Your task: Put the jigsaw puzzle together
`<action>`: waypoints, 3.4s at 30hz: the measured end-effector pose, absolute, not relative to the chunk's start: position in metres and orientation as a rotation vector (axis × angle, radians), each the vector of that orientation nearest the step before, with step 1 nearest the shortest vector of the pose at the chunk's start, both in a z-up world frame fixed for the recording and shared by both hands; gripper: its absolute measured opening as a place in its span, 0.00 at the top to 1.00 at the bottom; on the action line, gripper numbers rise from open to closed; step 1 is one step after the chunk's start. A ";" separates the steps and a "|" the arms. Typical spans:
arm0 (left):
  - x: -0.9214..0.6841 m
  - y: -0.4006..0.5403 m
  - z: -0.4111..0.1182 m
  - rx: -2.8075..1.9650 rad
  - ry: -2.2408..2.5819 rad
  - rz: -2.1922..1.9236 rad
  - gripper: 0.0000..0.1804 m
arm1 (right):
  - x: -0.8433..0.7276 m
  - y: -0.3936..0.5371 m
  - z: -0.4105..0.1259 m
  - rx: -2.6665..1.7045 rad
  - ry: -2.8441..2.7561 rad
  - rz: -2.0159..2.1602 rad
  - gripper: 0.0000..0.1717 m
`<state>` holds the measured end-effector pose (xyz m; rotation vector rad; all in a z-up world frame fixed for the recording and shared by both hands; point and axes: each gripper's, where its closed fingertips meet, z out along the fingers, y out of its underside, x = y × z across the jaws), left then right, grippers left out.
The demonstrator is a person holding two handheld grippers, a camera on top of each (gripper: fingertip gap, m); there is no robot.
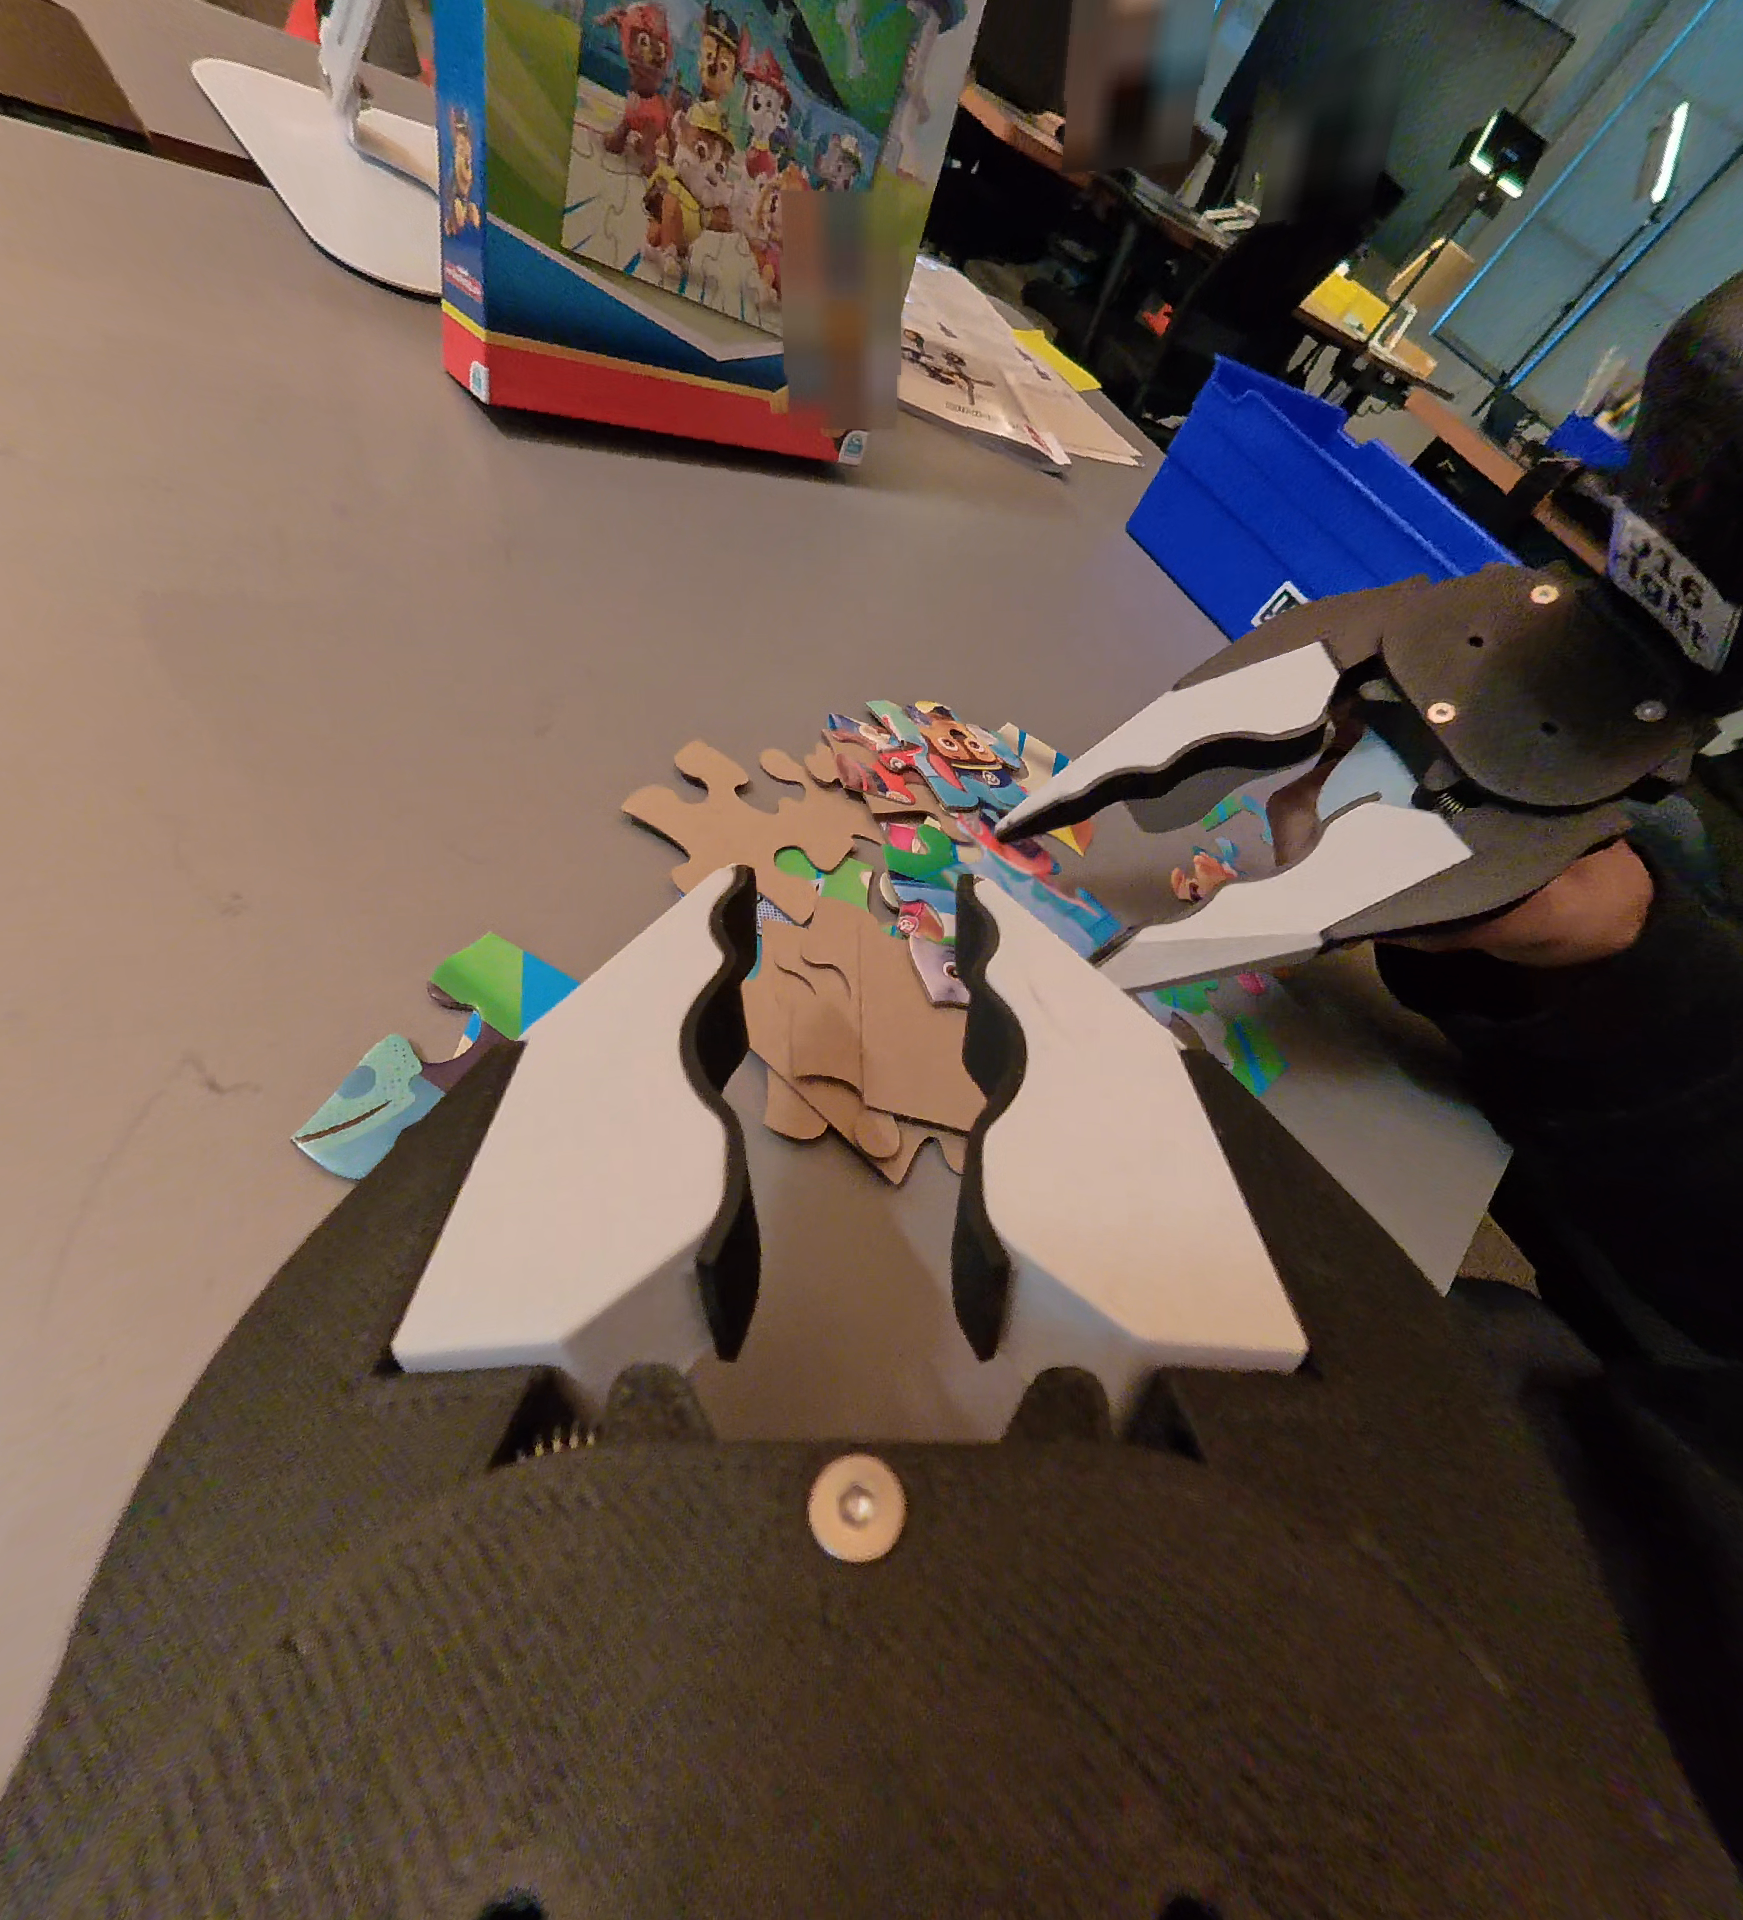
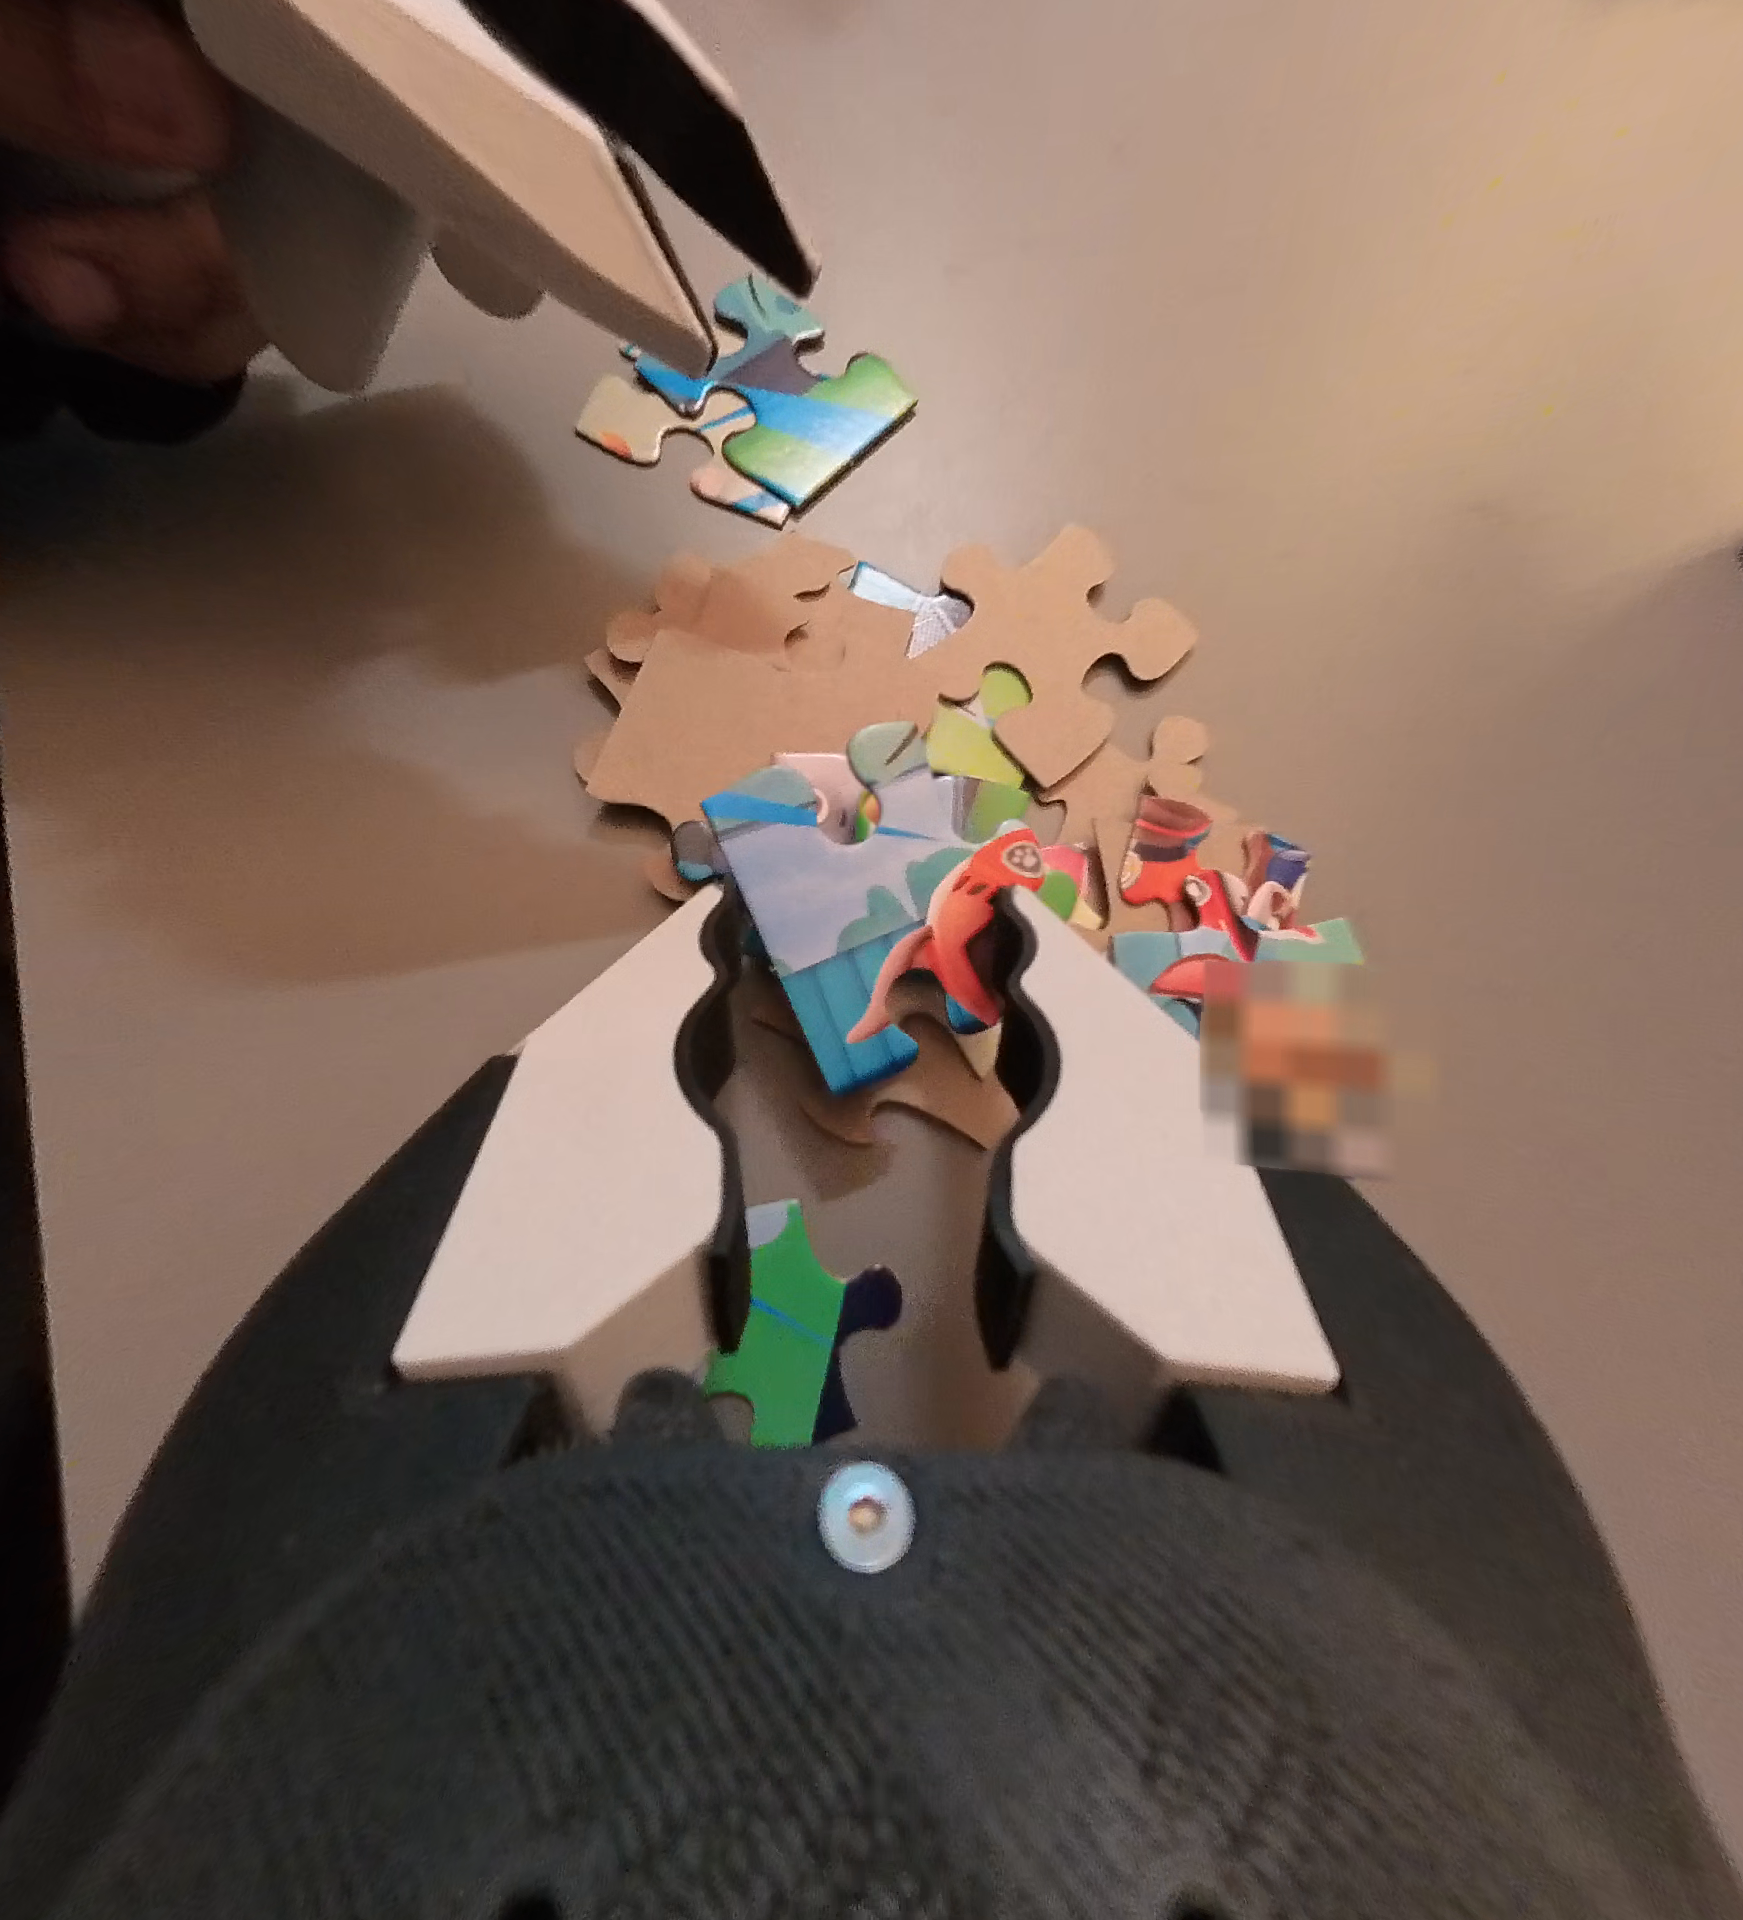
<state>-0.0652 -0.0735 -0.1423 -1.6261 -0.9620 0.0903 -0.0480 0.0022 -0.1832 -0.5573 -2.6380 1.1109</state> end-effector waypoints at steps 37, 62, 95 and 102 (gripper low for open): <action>-0.011 -0.063 -0.131 -1.599 -0.902 0.139 0.82 | -0.023 0.004 -0.158 -0.792 -2.322 1.239 0.70; 0.013 -0.048 -0.139 -1.683 -0.727 0.198 0.62 | 0.000 -0.010 -0.177 -0.817 -2.311 1.252 0.72; -0.020 -0.055 -0.140 -1.737 -0.761 0.399 0.54 | -0.015 -0.006 -0.173 -0.847 -2.212 1.243 0.72; -0.022 -0.056 -0.140 -1.738 -0.773 0.422 0.53 | -0.016 -0.008 -0.180 -0.846 -2.242 1.195 0.69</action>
